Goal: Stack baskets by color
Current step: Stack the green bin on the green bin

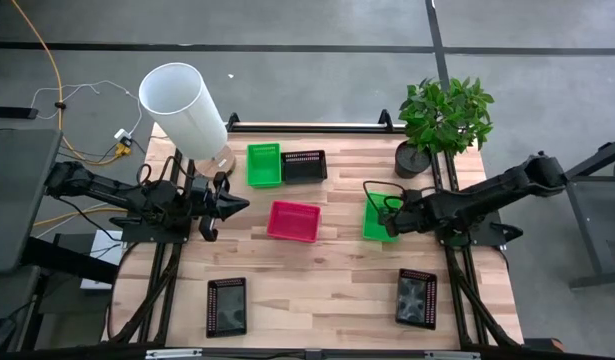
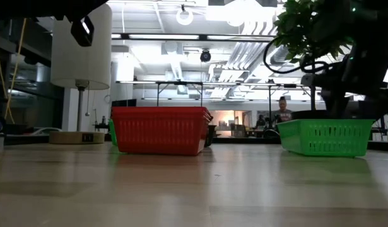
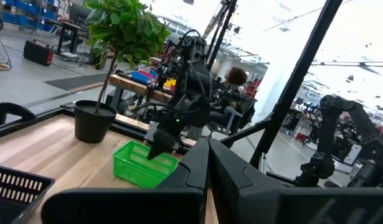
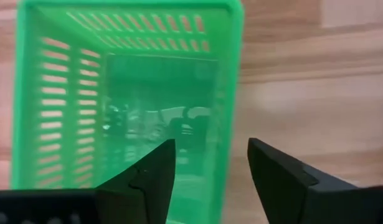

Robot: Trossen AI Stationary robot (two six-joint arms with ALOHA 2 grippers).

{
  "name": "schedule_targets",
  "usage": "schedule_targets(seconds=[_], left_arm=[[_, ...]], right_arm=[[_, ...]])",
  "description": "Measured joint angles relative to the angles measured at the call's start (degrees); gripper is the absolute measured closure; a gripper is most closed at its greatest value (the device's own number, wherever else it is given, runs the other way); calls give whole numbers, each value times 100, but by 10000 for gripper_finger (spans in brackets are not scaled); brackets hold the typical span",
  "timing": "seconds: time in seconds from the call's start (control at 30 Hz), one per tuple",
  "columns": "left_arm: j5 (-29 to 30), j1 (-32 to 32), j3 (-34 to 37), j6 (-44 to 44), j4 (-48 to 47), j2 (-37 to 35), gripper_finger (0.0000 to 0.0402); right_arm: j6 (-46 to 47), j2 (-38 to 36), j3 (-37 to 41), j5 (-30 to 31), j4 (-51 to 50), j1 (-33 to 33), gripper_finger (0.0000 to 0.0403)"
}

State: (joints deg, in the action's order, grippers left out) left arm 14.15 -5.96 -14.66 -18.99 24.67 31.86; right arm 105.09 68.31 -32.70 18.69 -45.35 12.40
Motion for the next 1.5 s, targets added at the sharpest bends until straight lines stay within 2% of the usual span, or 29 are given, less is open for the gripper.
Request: schedule_targets(seconds=[0.1, 0.23, 0.3, 0.37, 0.57, 0.8, 0.9, 1.07, 1.5], left_arm=[[0, -2, 0, -34, 0, 0, 401], [0, -2, 0, -34, 9, -2, 401], [0, 0, 0, -34, 143, -4, 401], [0, -1, 0, -26, 455, -4, 401], [0, -2, -235, 623, 1242, -144, 401], [-6, -4, -455, 915, 1243, -256, 401], [-131, -7, -455, 885, 1094, -254, 401], [-191, -7, -452, 685, 591, -247, 401], [-186, -7, -452, 659, 515, -251, 401]], right_arm=[[-72, -2, 28, 81, 161, -52, 257], [-446, -17, -40, 64, 160, -61, 361], [-695, -42, -185, 132, 183, -60, 390], [-901, -90, -446, 278, 193, -89, 386], [-2050, -109, -1491, 1228, 674, -337, 398], [-3938, 413, -2438, 1412, 2227, -1040, 401], [-4405, 892, -2845, 1297, 2505, -1373, 402], [-4858, 1821, -3409, 701, 2896, -1820, 402], [-4618, 3665, -4398, -126, 4670, -2543, 403]])
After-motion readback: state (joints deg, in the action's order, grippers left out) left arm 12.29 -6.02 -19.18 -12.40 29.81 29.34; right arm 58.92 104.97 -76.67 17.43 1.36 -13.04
